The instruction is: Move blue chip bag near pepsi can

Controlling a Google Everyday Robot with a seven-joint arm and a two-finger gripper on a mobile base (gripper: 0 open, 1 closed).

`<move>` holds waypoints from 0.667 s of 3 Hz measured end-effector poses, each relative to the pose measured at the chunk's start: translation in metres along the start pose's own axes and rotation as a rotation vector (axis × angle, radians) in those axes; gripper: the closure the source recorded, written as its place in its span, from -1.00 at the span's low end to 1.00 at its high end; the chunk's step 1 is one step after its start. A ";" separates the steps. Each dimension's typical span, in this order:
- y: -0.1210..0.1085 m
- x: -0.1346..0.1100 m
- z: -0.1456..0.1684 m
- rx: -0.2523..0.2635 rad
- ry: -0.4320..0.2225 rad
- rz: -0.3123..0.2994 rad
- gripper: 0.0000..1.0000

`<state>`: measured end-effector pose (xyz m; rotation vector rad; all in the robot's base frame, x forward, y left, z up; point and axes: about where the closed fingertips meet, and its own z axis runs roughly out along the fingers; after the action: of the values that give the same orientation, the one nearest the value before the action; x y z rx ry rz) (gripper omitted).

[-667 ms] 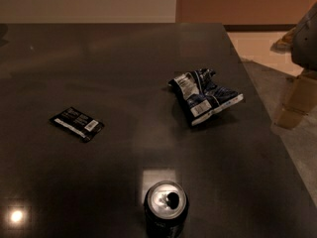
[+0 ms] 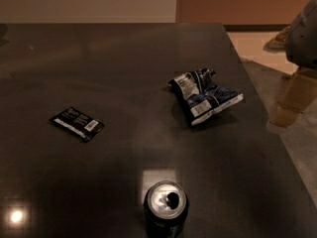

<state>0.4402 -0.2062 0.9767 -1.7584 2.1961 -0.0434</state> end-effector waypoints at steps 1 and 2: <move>0.019 -0.017 0.009 -0.086 -0.084 -0.074 -1.00; 0.052 -0.038 0.019 -0.202 -0.201 -0.179 -1.00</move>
Offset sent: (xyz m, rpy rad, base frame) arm -0.0748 0.0818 -0.0368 0.3037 0.2270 0.4577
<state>0.4035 -0.1536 0.9555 -1.9684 1.9542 0.3105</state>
